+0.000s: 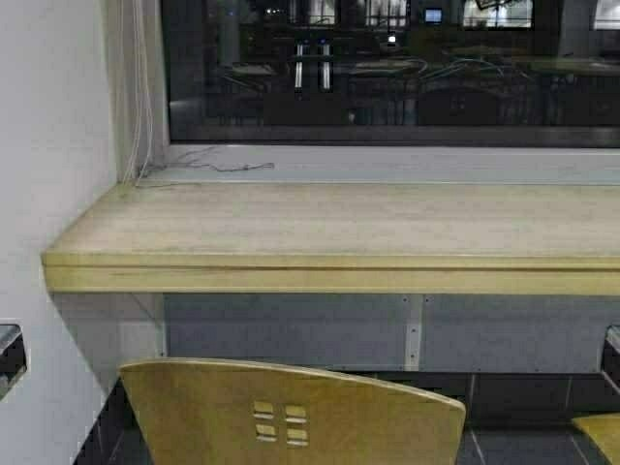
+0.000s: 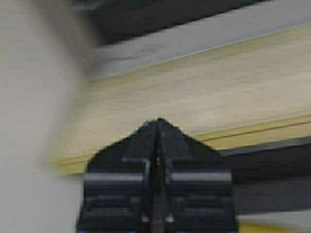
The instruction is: Push the chairs under the table
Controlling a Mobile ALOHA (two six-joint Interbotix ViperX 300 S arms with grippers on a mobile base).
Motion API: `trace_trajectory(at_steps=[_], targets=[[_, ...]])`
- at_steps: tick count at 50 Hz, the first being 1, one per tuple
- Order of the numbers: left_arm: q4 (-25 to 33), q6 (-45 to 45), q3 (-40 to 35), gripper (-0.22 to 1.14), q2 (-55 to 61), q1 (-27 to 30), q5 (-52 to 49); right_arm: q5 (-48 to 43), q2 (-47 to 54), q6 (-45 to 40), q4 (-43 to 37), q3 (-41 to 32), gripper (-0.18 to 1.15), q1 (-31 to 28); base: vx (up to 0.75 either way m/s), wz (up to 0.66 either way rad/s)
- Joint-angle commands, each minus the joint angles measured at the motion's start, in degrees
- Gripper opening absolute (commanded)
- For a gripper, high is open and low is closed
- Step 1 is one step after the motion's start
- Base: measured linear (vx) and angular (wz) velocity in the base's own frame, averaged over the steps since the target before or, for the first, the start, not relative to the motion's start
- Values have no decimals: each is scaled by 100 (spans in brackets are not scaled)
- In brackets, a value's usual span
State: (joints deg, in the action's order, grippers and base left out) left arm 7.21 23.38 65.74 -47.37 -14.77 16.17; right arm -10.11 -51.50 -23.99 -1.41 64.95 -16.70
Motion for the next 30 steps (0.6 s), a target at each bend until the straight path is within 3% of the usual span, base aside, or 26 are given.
trace_trajectory(at_steps=[1,7,13,22,30], targets=[[800,1187,-272,111,369,-1318,316,-255,352,-1107,-413,-237,110,-1002,1,3],[1731,1828,-211,97,896,-1986,255,-246,791,-1837,-967,-193,101,-1564,0,1],[2435,1819,53,98,1652,-2382,369,-343,1494,-1942,-1494,-35,103,-1986,-1,-1],[3735,1828,299,98,2733,-3173,844,-949,2953,-1969,-3516,352,103,-2839,-1,-2],[4957,1802,281,98,3472,-3894,888,-1011,4104,-1995,-4702,44,103,-3656,0,-1]])
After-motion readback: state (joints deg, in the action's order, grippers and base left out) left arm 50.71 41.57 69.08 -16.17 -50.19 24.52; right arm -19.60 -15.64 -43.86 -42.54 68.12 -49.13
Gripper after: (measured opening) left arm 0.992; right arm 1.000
